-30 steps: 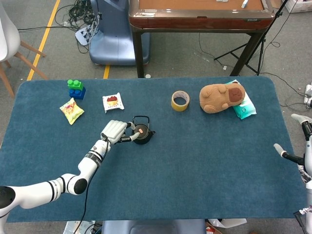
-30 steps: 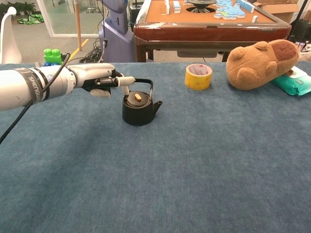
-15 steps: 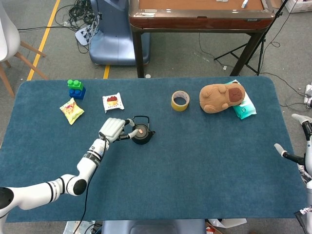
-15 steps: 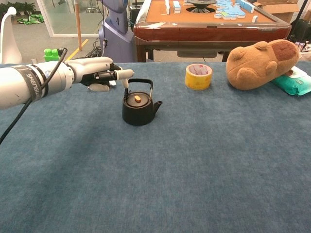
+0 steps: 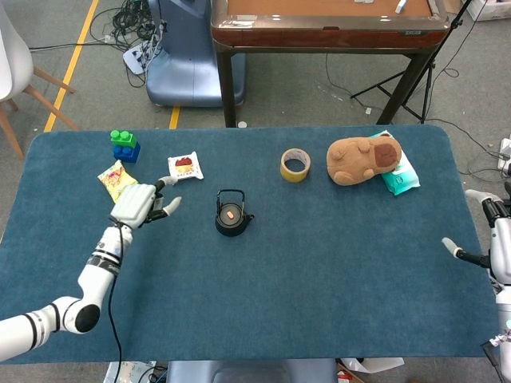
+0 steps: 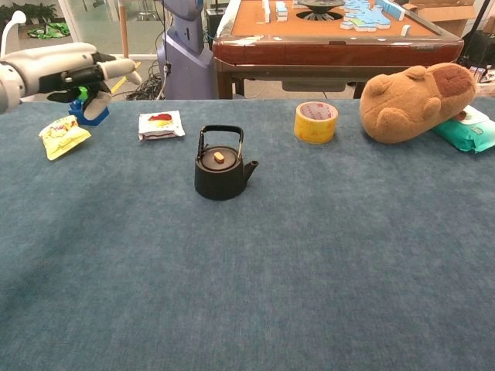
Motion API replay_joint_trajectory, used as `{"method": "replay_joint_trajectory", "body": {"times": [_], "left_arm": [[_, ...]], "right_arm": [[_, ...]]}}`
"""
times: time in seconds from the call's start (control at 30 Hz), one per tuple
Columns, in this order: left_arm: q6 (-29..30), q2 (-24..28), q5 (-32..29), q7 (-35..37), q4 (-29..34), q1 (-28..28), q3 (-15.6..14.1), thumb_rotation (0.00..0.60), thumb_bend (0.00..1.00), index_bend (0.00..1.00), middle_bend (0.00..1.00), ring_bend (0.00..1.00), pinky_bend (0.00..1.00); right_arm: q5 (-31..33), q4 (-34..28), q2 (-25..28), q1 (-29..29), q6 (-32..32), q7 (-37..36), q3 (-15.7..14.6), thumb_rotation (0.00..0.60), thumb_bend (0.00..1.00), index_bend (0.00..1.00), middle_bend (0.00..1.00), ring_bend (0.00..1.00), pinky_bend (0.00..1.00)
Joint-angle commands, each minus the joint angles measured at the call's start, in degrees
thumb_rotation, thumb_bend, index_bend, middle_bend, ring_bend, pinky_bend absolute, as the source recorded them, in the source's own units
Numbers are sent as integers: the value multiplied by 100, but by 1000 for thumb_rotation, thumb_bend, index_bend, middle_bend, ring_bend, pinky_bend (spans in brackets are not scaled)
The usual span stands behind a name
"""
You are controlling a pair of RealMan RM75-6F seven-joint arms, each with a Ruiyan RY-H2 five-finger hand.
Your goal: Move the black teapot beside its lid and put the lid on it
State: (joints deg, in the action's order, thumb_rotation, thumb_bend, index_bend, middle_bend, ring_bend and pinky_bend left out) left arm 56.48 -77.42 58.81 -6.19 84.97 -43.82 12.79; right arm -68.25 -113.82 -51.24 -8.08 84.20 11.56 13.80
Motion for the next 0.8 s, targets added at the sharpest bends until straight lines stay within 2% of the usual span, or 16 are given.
{"method": "replay_joint_trajectory", "body": {"times": [0.03,0.17,0.27,0.43,0.7,0.8], "left_arm": [[155,311,44,105,142,286,-117,0,236,185,460,354,600],[433,617,103,242,266,655,-218,0,236,164,228,142,303],[752,782,201,343,333,970,-308,0,236,145,147,66,198],[1352,1025,354,488,466,1576,-504,0,236,114,96,13,117],[2368,1439,876,394,1039,2570,-1012,2,236,105,89,0,86],[2735,1513,1064,305,1200,2879,-1140,52,236,109,89,0,85]], "right_arm": [[101,79,139,-88,-386,-146,-103,600,82,204,253,40,61],[89,246,280,-198,-921,-336,-262,600,85,133,192,34,61],[-73,400,247,-237,-1096,-564,-344,600,92,118,175,24,61],[-722,822,196,-267,-1337,-1183,-572,600,101,117,173,14,61],[-1537,1418,-140,-174,-916,-1643,-764,600,106,117,175,12,61],[-1701,1550,-296,-102,-660,-1721,-789,600,106,117,190,12,61]]}}
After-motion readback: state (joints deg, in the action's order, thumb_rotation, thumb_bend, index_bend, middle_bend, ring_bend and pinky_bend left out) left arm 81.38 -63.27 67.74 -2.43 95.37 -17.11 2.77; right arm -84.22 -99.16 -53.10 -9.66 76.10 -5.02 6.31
